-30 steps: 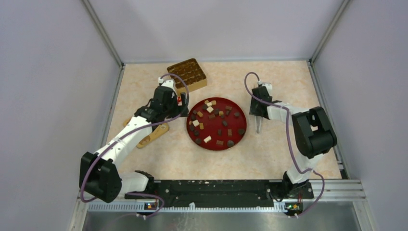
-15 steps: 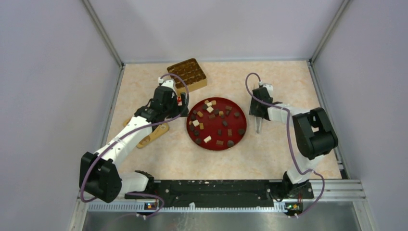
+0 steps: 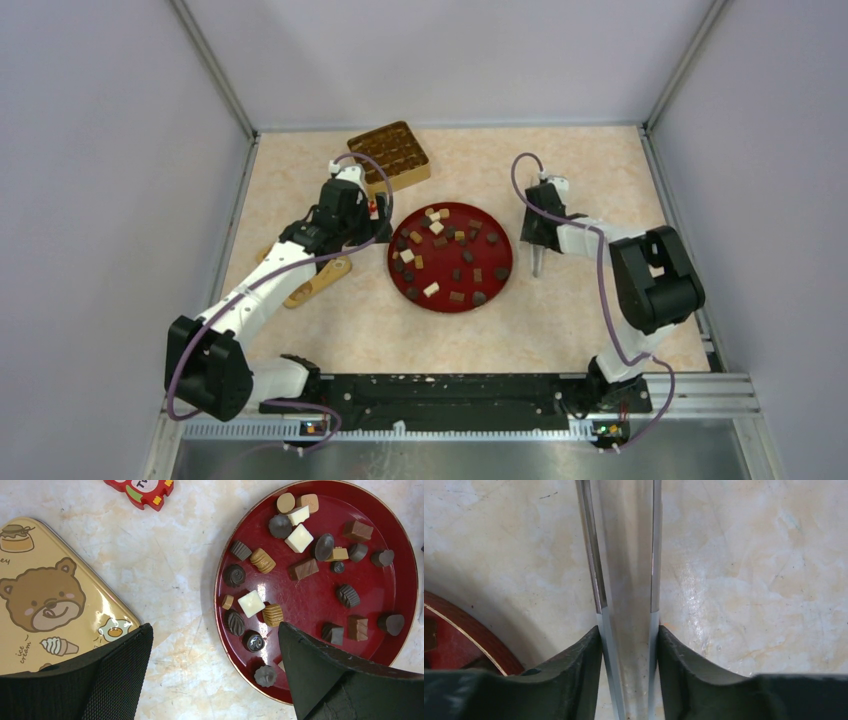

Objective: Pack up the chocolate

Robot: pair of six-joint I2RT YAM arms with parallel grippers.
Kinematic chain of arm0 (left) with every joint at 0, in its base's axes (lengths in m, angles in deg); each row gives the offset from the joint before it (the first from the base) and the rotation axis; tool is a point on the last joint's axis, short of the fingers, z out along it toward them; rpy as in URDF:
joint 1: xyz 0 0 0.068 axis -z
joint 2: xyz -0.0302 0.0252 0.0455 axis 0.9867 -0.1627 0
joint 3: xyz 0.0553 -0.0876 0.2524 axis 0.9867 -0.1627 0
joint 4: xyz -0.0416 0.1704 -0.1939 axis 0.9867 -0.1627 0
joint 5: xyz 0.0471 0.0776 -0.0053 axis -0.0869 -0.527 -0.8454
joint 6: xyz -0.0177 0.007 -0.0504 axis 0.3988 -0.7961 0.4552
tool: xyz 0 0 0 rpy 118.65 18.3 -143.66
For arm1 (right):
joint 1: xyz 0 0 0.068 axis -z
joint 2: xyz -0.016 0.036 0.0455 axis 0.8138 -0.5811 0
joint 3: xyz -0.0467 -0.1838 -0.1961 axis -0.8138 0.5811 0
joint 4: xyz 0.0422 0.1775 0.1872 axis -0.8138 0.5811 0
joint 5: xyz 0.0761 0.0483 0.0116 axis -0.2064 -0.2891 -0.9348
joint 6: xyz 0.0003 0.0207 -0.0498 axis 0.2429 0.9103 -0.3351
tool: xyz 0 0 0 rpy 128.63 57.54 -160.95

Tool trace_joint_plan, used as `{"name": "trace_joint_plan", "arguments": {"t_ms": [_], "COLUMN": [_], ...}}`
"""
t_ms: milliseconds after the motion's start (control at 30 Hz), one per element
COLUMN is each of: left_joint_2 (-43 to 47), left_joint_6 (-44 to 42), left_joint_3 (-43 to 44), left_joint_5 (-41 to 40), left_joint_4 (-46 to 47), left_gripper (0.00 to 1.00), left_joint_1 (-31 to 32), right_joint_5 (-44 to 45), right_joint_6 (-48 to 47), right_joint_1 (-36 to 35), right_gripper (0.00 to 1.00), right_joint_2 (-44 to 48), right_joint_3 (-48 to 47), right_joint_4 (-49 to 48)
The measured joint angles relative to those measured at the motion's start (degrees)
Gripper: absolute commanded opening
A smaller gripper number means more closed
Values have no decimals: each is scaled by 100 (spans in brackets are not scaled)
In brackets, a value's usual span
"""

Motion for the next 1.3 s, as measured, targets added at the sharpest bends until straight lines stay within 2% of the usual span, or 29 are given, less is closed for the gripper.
{"name": "trace_joint_plan", "arguments": {"t_ms": [133,267,500,667,767,1000,1300], "left_joint_2": [0,0,0,-2,-2,-2,-4], "left_joint_6": [-2,-4,-7,-20,-59,-238,-422], "left_joint_3": [0,0,0,0,2,24,490], "left_joint_5": [2,0,-4,-2,-4,-162,-824], "left_joint_4": [0,-2,0,2,2,-33,-315], "left_gripper": [99,99,99,99,99,99,99], "left_joint_1": [0,0,0,0,0,0,-7], "right_joint_5": [13,0,-308,-741,-922,-1521,-1753], "right_joint_6": [13,-44,-415,-743,-896,-979,-975], "right_joint_1": [0,0,0,-111,-442,-1134,-1397], "right_gripper": [10,6,6,12,15,22,30], "right_joint_2": [0,0,505,1134,1401,1565,1915], "right_joint_3": [-2,-66,-442,-1113,-1379,-1449,-1449], "right_joint_4": [-7,114,1207,2015,2389,3355,4227]}}
